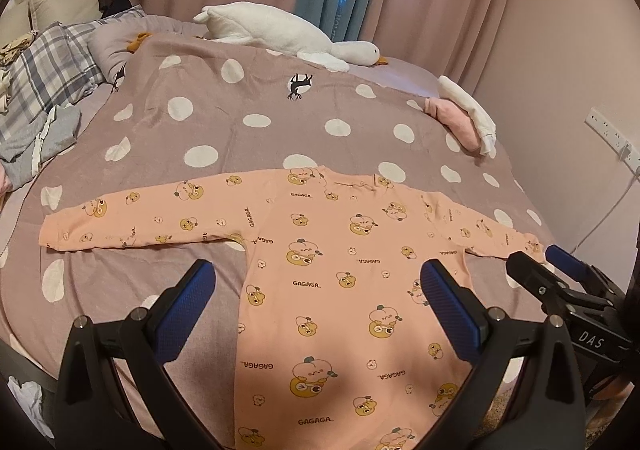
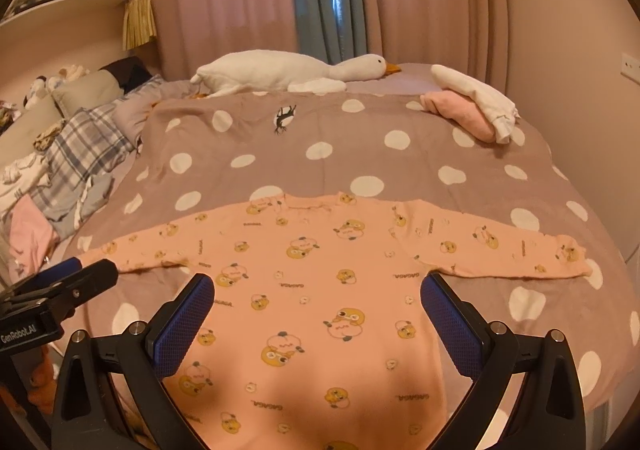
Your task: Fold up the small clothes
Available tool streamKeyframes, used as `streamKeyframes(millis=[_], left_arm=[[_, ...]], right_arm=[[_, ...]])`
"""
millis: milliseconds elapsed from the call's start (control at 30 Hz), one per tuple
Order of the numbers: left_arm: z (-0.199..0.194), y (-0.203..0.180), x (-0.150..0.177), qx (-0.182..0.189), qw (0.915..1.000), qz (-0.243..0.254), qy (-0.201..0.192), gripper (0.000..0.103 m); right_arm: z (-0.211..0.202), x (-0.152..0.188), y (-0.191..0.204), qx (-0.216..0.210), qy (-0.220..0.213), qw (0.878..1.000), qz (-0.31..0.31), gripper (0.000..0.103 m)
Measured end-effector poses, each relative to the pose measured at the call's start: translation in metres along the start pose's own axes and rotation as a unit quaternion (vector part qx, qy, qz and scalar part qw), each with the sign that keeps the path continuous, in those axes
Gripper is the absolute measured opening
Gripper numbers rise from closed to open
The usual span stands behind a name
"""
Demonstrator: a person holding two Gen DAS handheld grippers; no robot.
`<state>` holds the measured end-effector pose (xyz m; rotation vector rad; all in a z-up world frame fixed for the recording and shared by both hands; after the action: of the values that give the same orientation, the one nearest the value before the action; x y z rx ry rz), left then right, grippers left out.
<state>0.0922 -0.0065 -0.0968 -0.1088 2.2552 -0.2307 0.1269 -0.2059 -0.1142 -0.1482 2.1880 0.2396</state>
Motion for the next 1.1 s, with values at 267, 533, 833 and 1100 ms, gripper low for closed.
streamKeyframes(millis=[267, 533, 833, 1100], left_arm=[[0.001, -0.006, 0.004, 0.006, 0.9999, 0.01, 0.006, 0.102], [0.0, -0.011, 0.007, 0.009, 0.9998, 0.015, 0.01, 0.102], [0.001, -0.019, 0.01, 0.014, 0.9995, 0.023, 0.017, 0.102], [0.002, -0.02, 0.011, 0.013, 0.9995, 0.024, 0.019, 0.102]], right_arm=[[-0.003, -0.002, -0.001, 0.003, -0.005, 1.0, -0.003, 0.102], [-0.001, -0.001, 0.0, 0.002, 0.0, 1.0, -0.002, 0.102], [0.001, 0.004, -0.002, 0.003, 0.006, 1.0, 0.004, 0.102], [0.001, 0.007, -0.002, 0.001, 0.008, 1.0, 0.005, 0.102]])
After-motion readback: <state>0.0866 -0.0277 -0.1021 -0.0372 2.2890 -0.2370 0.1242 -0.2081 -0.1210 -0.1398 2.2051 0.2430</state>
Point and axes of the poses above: each gripper's, at about its wrist camera, not at the fingertips, and z roughly the way its jaws point, y to its left, x to its underside, the point moved 10 cm from there along z, roughly the way its jaws point, and after that the axes turned 2 degrees about z, right-handed, at the moved point
